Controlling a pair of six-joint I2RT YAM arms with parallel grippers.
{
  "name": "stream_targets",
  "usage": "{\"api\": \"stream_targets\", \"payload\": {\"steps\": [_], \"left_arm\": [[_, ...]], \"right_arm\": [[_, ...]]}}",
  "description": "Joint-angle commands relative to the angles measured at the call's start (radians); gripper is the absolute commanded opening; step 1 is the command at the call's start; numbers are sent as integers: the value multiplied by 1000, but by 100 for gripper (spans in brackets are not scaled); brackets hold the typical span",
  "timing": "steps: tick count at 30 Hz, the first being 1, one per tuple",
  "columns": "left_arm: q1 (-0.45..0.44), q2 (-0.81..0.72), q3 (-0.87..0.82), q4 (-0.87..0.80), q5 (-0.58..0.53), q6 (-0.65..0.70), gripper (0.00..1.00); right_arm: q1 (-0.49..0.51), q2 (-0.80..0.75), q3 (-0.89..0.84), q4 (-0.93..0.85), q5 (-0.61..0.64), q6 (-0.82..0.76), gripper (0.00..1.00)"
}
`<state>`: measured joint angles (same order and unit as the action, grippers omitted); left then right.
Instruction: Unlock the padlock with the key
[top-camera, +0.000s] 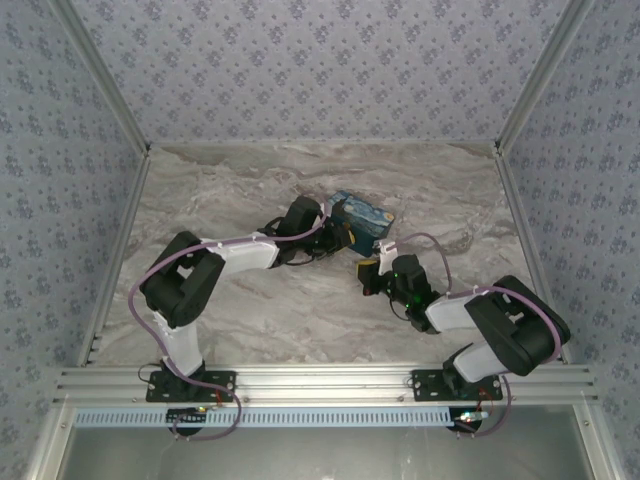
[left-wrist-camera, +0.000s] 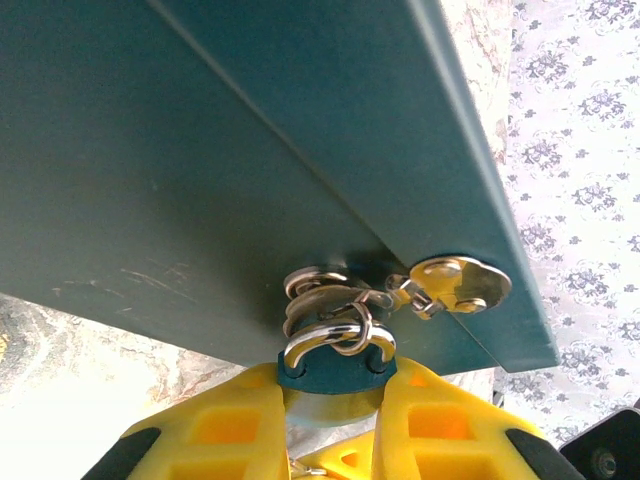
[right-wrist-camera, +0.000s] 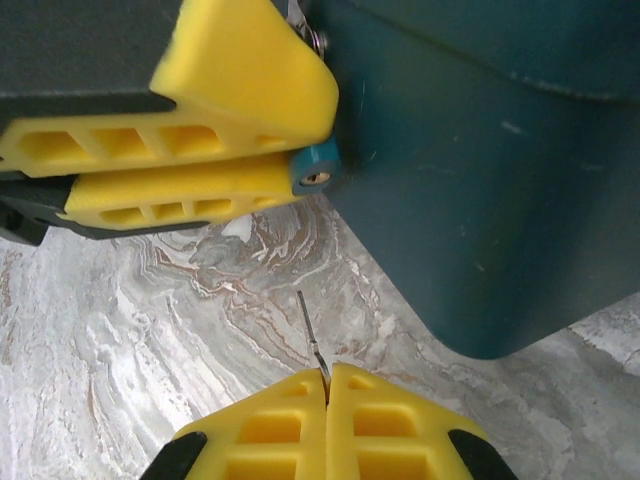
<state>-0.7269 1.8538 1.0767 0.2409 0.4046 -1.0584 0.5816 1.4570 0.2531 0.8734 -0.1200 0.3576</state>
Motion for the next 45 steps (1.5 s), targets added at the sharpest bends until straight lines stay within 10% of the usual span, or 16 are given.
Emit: {"api": "stream_targets", "payload": {"steps": [1,45], "left_arm": [[-6,-47,-3,58,9,-20,13],[-6,-50,-17,79,5,-35,12]], "right_arm": [[4,9,-3,46,29,-2,0],[-31,29,57,76,48,-10,0]]}}
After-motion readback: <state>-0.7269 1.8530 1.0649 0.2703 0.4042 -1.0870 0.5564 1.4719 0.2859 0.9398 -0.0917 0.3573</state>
